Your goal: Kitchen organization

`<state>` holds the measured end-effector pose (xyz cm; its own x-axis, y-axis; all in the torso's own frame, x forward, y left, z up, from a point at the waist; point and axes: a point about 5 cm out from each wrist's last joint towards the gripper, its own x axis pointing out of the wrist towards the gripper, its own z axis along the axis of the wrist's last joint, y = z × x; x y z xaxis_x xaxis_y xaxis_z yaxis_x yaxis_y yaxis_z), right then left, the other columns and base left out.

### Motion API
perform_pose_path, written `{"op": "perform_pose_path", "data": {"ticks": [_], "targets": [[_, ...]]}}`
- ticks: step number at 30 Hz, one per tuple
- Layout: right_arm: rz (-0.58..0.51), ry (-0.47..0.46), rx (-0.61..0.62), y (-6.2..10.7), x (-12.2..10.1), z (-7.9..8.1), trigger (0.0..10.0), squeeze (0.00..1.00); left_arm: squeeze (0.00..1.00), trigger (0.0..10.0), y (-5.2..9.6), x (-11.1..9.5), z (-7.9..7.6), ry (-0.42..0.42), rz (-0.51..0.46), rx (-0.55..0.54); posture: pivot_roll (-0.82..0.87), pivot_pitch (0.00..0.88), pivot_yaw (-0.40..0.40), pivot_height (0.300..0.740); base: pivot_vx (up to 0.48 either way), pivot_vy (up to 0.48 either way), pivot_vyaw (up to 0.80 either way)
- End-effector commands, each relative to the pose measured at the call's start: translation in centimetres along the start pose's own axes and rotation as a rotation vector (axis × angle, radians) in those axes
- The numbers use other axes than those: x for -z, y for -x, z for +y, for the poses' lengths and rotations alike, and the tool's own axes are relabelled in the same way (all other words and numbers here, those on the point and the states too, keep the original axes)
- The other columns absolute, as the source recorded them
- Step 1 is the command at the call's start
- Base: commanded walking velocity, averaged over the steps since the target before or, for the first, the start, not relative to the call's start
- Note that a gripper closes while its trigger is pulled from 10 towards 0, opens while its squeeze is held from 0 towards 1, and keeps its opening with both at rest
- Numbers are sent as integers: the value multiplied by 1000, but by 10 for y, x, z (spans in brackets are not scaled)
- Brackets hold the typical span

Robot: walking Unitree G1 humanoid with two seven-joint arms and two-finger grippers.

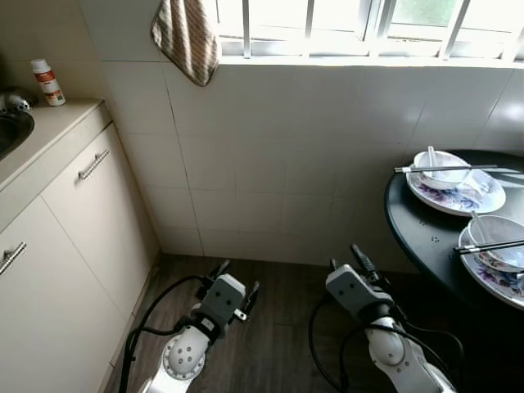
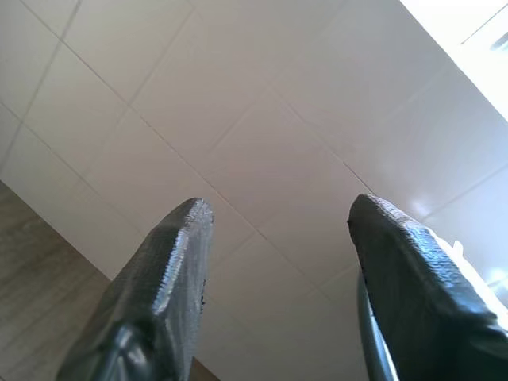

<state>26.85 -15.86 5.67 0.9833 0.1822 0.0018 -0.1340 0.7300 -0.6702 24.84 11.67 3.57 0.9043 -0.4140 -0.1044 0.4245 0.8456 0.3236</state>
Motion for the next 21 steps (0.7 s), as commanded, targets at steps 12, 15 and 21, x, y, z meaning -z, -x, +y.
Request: {"op": "perform_pose_path", "data": {"ticks": [12, 15, 21], "targets": [[-45, -29, 3, 0, -7, -3, 10000, 1000, 0, 10000, -1, 3, 4, 5, 31, -10, 27, 0, 10, 740, 190, 0, 0], [-27, 14, 18, -2, -5, -3, 10000, 1000, 0, 10000, -1, 3, 3, -5, 29, -3, 26, 0, 10, 740, 0, 0, 0], [-12, 63, 12, -2, -3, -1, 10000, 0, 0, 10000, -1, 2, 2, -19, 21, 5, 29, 0, 9, 740, 0, -152, 0]]}}
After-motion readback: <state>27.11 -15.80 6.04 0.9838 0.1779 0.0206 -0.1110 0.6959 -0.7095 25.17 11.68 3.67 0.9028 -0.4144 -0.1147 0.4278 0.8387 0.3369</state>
